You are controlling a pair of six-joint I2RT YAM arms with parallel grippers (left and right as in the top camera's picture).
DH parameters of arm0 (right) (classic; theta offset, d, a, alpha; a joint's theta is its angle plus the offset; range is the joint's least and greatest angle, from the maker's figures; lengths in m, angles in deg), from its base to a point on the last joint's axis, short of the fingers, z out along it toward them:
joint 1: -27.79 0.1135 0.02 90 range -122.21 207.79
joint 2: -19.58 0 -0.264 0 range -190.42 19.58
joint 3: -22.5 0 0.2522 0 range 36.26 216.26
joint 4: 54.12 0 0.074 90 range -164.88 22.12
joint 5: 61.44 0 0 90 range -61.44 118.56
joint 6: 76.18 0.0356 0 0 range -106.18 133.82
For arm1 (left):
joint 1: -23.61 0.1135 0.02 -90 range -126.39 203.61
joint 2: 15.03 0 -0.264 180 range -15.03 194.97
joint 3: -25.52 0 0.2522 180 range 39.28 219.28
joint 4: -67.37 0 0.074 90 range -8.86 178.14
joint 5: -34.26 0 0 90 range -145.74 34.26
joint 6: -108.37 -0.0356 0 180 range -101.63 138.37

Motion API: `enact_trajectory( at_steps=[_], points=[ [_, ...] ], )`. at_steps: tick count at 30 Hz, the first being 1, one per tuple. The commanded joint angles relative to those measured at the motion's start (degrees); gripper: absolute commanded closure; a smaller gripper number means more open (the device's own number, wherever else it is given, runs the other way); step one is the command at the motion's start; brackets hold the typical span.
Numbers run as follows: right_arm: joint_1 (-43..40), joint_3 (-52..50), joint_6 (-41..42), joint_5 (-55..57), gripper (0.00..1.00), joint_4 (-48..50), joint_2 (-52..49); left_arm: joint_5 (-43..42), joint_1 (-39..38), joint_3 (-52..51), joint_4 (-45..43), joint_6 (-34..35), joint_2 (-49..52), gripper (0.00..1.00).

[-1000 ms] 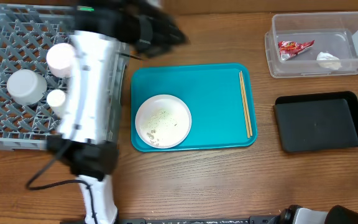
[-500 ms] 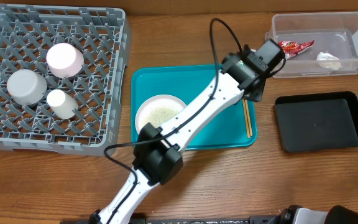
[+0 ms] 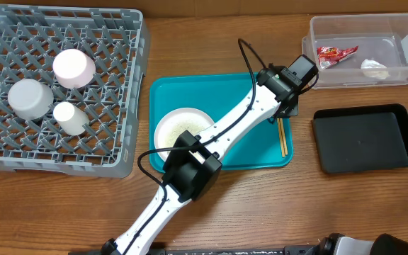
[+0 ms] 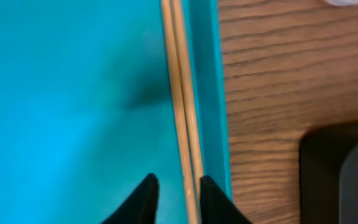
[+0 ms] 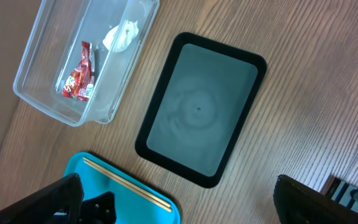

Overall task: Sort waste into correct bins and load items into the dishwasher
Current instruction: 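Lower the left gripper around a chopstick at the tray edge and close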

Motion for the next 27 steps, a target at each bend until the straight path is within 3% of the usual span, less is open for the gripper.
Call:
enact_trajectory(
  at_steps=[1, 6, 19, 27],
  points=[
    [-0.17, -0.17, 0.09, 0.79, 0.00, 0.15, 0.68, -0.48, 0.15, 0.13, -0.02, 10.67, 3.04, 0.68],
    [-0.17, -0.17, 0.09, 0.79, 0.00, 0.15, 0.68, -0.46, -0.04, 0.07, -0.94, 12.02, 4.68, 0.63],
    [-0.17, -0.17, 0.09, 0.79, 0.00, 0.15, 0.68, 4.42, -0.85, 0.02, -1.53, 11.78, 4.72, 0.65],
    [-0.17, -0.17, 0.09, 0.79, 0.00, 0.15, 0.68, 10.10, -2.89, 0.02, -3.41, 4.48, 4.72, 0.62]
  ],
)
